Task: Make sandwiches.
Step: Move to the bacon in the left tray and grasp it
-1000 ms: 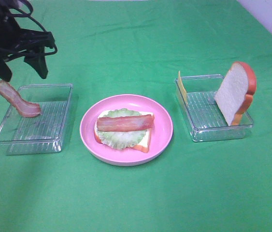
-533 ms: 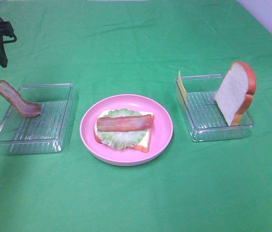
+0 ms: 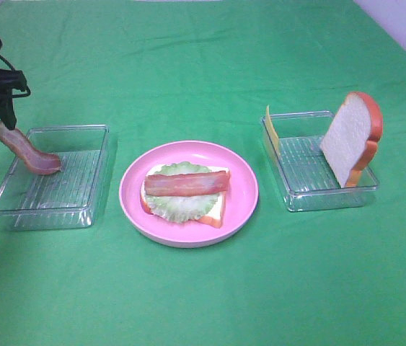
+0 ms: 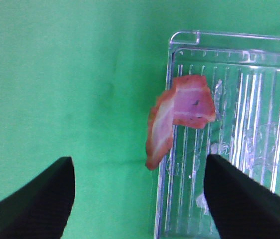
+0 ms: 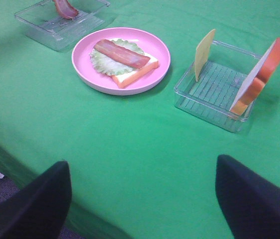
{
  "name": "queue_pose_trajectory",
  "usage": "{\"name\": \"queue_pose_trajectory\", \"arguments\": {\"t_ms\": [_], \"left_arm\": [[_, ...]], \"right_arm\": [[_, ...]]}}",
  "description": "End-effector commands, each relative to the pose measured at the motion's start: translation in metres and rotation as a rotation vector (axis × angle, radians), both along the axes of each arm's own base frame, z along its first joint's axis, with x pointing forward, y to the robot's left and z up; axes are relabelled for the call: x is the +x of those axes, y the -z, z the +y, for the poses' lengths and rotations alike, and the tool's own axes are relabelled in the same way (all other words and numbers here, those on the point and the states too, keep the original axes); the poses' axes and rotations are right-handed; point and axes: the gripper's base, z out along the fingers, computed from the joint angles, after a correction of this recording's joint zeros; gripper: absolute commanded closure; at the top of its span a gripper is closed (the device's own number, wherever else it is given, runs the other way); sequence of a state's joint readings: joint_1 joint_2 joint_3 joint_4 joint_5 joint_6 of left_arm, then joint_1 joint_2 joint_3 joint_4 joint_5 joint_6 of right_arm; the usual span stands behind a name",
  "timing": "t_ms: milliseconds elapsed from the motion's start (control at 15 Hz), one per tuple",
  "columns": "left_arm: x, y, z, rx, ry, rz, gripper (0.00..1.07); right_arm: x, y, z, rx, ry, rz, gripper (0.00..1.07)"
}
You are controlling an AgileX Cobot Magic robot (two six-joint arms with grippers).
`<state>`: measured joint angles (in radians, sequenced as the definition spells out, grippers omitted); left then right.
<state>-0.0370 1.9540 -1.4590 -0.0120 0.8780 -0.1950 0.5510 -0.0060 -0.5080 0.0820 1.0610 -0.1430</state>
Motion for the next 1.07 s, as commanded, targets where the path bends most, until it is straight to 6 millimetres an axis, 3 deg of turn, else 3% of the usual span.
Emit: {"name": "queue_pose_trajectory", "arguments": {"t_ms": [67,400,533,933,1067], "left_arm": [[0.006,0.014,-0.002,-0.012,-0.003,0.003,0.37],[0.012,0.025,-0.003,-0.027,-0.012,-0.021,0.52],[0.015,0.026,-0.005,-0.055,-0.027,-0.039,0.68],[0.016,0.025,-0.006,-0.065,-0.033,-0.053,1.02],[0.016,0.025,-0.006,-0.07,-0.036,-0.052,1.07]], "right_arm": [[-0.002,0.001,-0.001,0.001,-0.002,-0.01,0.32],[-0.002,0.001,-0.001,0.001,-0.002,-0.01,0.32],[-0.002,0.001,-0.001,0.001,-0.002,-0.01,0.32],[-0.002,0.001,-0.001,0.001,-0.002,-0.01,0.32],[-0.002,0.001,-0.001,0.001,-0.002,-0.01,0.32]]}}
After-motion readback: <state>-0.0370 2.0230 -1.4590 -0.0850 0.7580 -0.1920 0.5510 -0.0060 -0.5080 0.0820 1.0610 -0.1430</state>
